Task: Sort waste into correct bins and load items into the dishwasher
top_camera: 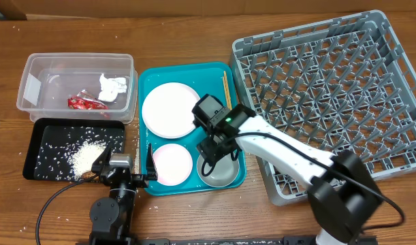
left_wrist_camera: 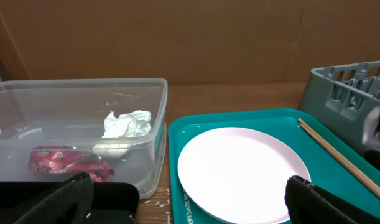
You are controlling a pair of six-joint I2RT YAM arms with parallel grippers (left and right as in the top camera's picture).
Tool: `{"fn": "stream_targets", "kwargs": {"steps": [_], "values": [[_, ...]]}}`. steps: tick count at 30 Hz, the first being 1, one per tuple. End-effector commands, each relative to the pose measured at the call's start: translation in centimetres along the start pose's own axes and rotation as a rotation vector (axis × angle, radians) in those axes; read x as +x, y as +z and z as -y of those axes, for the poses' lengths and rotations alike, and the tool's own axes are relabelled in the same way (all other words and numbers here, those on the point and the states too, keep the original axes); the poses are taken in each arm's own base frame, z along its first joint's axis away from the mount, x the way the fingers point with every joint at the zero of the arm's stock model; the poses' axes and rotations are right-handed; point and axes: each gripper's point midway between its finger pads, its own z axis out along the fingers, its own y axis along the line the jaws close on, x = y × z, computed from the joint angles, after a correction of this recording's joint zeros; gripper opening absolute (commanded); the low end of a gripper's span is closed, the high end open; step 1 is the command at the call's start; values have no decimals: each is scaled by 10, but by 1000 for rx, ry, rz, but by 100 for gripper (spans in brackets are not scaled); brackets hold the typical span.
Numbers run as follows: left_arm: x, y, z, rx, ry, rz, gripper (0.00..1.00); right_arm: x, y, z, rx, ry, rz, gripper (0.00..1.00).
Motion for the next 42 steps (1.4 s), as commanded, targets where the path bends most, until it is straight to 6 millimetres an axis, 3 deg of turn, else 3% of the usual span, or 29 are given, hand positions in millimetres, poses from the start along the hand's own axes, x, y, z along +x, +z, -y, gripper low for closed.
{"fn": "stream_targets", "kwargs": {"steps": [1,2,3,4,5,8,11,13,15,18,20,23,25,26,28,31,35,39,42], "values": [[-1,0,-2,-8,7,9,100,10,20,8,31,-78,-69,49],[-1,0,-2,-8,7,9,100,12,22,8,32,-81,-83,37],[-1,0,-2,-8,7,9,100,14,21,10,40,-81,-87,17],[-1,0,-2,-8,7,9,100,14,20,11,49,-81,-92,9],[-1,0,-2,-8,7,9,100,16,14,17,87,-71,-106,4],[-1,0,-2,-8,7,9,100,15,-11,33,191,-17,-111,4],[-1,0,-2,-8,7,9,100,0,-58,45,279,59,-34,4],[-1,0,-2,-8,7,9,100,-12,-107,62,388,174,70,4],[-1,0,-2,-8,7,9,100,-15,-177,109,600,442,257,4],[-1,0,-2,-8,7,9,100,3,-238,164,789,744,459,4],[-1,0,-2,-8,7,9,100,26,-261,209,901,927,514,4],[-1,0,-2,-8,7,9,100,53,-263,262,983,1097,492,4],[-1,0,-2,-9,7,9,100,70,-253,293,1010,1184,445,4],[-1,0,-2,-8,7,9,100,81,-239,313,1015,1236,385,4],[-1,0,-2,-8,7,9,100,94,-214,335,1047,1260,279,4],[-1,0,-2,-8,7,9,100,99,-189,346,1110,1220,172,4],[-1,0,-2,-9,7,9,100,99,-167,344,1131,1164,86,4],[-1,0,-2,-8,7,9,100,95,-146,331,1127,1084,-10,4],[-1,0,-2,-8,7,9,100,80,-137,316,1122,1016,-8,4]]}}
